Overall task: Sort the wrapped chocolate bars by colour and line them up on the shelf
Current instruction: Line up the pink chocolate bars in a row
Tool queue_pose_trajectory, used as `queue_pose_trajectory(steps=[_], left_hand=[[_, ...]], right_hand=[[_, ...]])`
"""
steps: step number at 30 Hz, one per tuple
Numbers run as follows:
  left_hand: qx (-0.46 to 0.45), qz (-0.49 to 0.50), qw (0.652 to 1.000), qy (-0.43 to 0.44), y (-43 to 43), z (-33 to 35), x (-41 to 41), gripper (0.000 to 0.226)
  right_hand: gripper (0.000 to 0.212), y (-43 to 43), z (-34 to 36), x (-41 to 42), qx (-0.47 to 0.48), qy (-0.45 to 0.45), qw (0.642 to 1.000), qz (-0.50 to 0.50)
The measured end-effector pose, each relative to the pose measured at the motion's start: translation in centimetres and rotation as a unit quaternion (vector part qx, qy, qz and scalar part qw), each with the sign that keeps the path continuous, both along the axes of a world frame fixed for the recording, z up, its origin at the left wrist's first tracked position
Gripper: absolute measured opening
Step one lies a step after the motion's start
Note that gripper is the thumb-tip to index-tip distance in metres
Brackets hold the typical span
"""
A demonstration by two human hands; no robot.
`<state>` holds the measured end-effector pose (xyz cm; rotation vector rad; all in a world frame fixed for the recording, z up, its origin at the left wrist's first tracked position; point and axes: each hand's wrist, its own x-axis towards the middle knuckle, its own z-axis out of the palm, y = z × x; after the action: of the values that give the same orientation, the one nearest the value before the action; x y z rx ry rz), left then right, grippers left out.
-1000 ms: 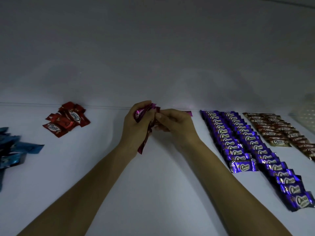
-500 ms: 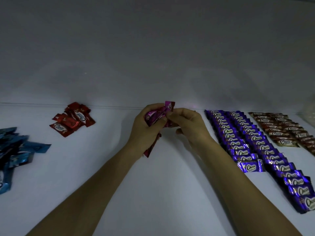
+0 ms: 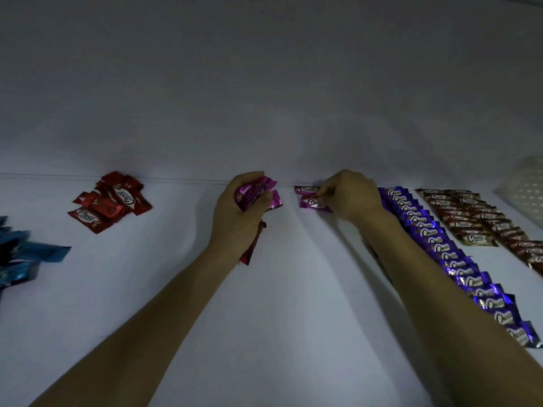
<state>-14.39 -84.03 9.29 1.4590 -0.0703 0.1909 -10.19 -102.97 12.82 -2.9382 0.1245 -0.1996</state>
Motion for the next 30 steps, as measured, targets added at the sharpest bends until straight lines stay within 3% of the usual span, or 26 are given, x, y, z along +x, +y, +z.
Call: queue_pose_trajectory(steps=[7,14,16,19,22,30], left_hand=[[-0.005,-0.001,1.000,0.002,-0.1,0.0,0.1,0.026],[-0.011,-0.007,1.000,0.008,0.0,0.0,0.0,0.024],[-0.007,-0.008,1.000,0.005,-0.1,0.1,0.0,0.023],[-0.004,0.001,1.000,-0.003,0.0,0.2,-0.2,0.021],[0.012,-0.006,1.000,-0.021,0.0,0.2,-0.2,0.022],[-0.011,0.025,1.000,-0.001,0.1,0.0,0.0,0.020]], right_hand=[[0.024,0.1,-0.5,2.1,-0.055,-0.040,0.997,0.042],[0.015,0.2,-1.6,2.0,-0.035,-0.085,0.993,0.077],[0.014,1.3,-1.3,0.5,0.123,-0.103,0.983,0.091],[0.031,4.0,-0.6,-2.9,0.454,0.034,0.884,0.107],[0.014,5.0,-1.2,-4.4,0.521,0.077,0.840,0.130],[0.012,3.6,-0.4,-4.8,0.599,-0.007,0.798,0.059]])
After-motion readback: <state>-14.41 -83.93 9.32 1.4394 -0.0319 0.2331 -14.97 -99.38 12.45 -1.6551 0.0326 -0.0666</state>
